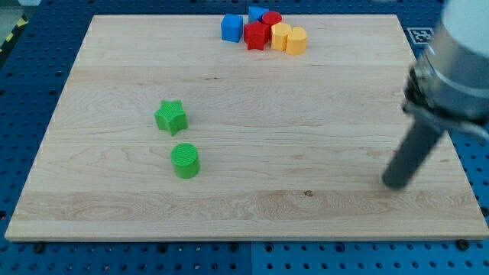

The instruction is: Move your arm to the bottom center of the board

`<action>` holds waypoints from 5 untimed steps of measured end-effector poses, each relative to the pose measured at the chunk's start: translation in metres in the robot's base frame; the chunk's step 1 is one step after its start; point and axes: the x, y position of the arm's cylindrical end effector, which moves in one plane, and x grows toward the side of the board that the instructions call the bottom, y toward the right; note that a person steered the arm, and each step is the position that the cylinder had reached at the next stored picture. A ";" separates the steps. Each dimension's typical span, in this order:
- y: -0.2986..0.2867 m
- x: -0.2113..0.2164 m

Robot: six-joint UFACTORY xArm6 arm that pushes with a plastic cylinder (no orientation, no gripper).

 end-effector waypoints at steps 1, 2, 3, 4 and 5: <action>-0.010 0.032; -0.013 0.033; -0.030 0.033; -0.057 0.032; -0.057 0.032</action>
